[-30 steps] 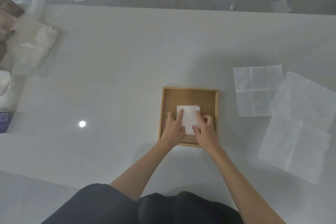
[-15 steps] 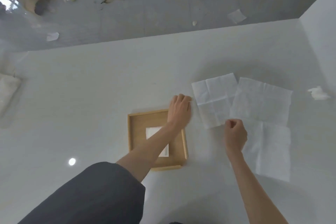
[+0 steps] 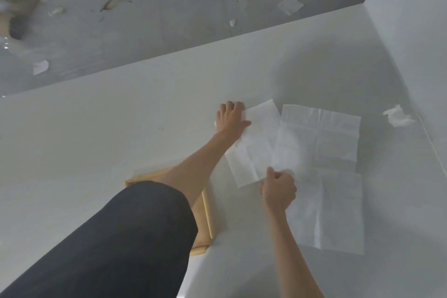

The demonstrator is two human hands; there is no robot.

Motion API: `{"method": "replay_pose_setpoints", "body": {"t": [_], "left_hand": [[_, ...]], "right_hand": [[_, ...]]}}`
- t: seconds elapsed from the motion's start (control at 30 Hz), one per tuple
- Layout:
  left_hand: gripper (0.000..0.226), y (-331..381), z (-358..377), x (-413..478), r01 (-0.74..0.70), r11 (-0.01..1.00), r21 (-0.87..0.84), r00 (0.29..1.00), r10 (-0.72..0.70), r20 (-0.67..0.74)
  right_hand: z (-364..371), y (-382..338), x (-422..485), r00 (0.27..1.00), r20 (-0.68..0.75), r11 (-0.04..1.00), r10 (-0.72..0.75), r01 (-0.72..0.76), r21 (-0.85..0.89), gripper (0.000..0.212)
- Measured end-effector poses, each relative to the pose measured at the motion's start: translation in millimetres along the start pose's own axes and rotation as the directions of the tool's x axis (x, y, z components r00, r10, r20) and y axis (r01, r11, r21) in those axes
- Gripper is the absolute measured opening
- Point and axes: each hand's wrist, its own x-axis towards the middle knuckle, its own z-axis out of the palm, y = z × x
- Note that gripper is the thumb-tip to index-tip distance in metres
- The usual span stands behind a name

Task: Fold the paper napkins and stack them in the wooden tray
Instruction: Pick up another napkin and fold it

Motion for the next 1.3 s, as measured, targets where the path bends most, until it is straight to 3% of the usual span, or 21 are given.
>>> {"method": "replay_pose_setpoints", "body": {"t": [0.13,0.27,0.37,0.53,0.67,0.73,0.83,0.9,0.97,1.03,1.07,1.13,1.17,1.2,1.23,1.27,1.3], "left_hand": [[0.041,4.5,0.2,6.3,0.046,0.999,0.016,0.999,-0.046,0.028],[0.016,6.7,-2.3,2.6,0.040,0.998,0.050,0.995,-0.045,0.095],[0.009,2.1,-11.1,-13.3,0.026,0.994,-0.109,0.989,-0.010,0.145],[0.012,-14.4,-51.1,-70.3,0.078,0.887,-0.456,0.982,0.011,0.189],[0.020,-29.1,-89.5,-129.9,0.124,0.774,-0.621,0.978,0.008,0.206],[0.027,-37.1,-115.9,-157.6,0.106,0.770,-0.629,0.978,0.033,0.205],[0.029,-45.0,-163.2,-196.1,-0.012,0.841,-0.541,0.970,0.142,0.199],[0.026,-47.3,-200.1,-222.7,-0.130,0.894,-0.429,0.950,0.236,0.205],[0.017,-46.6,-236.6,-251.1,-0.238,0.903,-0.357,0.927,0.321,0.194],[0.010,-50.3,-273.4,-281.8,-0.320,0.891,-0.321,0.907,0.386,0.165],[0.010,-54.7,-292.1,-295.7,-0.350,0.885,-0.306,0.901,0.408,0.147],[0.011,-75.6,-322.9,-319.1,-0.349,0.859,-0.376,0.915,0.399,0.063],[0.015,-93.8,-334.8,-331.1,-0.309,0.810,-0.498,0.938,0.347,-0.017],[0.023,-110.2,-340.2,-340.3,-0.242,0.685,-0.687,0.965,0.246,-0.095],[0.034,-126.7,-341.2,-349.4,-0.194,0.444,-0.875,0.980,0.129,-0.152],[0.047,-144.3,-334.6,-357.8,-0.172,0.190,-0.967,0.985,0.051,-0.166],[0.059,-158.0,-321.7,-368.3,-0.148,0.008,-0.989,0.989,0.028,-0.148]], "right_hand": [[1.9,-3.4,-0.8,1.000,-0.013,0.998,-0.019,0.018,-0.054,0.033],[-6.1,-9.1,-7.6,0.999,-0.016,0.995,-0.029,0.028,-0.091,0.025],[-22.2,-12.2,-14.2,0.995,-0.049,0.990,-0.090,0.084,-0.114,0.014],[-57.3,-12.4,-25.8,0.938,-0.061,0.940,-0.341,0.341,-0.004,0.009],[-81.8,-23.9,-46.6,0.954,0.042,0.945,-0.298,0.289,0.156,0.020],[-90.0,-20.4,-57.1,0.936,0.154,0.947,-0.316,0.300,0.119,0.032],[-101.3,-25.5,-74.9,0.836,0.286,0.864,-0.468,0.501,-0.050,0.058],[-108.1,-49.7,-94.3,0.672,0.361,0.728,-0.647,0.685,0.028,0.082],[-113.4,-89.5,-131.5,0.475,0.546,0.627,-0.690,0.769,0.123,0.092],[-113.3,-125.9,-180.3,0.288,0.710,0.604,-0.642,0.761,0.238,0.072],[-110.0,-138.4,-200.3,0.241,0.743,0.608,-0.624,0.747,0.268,0.054],[-102.3,-154.7,-239.4,0.229,0.747,0.621,-0.624,0.725,0.297,0.026],[-98.0,-160.9,-261.7,0.224,0.730,0.611,-0.646,0.725,0.319,0.022],[-95.4,-166.5,-277.8,0.221,0.709,0.603,-0.670,0.719,0.346,0.021],[-93.7,-171.6,-293.5,0.218,0.683,0.591,-0.698,0.713,0.377,0.023],[-93.0,-175.3,-309.8,0.214,0.660,0.579,-0.720,0.709,0.402,0.026],[-90.7,-179.1,-322.4,0.218,0.638,0.573,-0.738,0.703,0.421,0.029]]}}
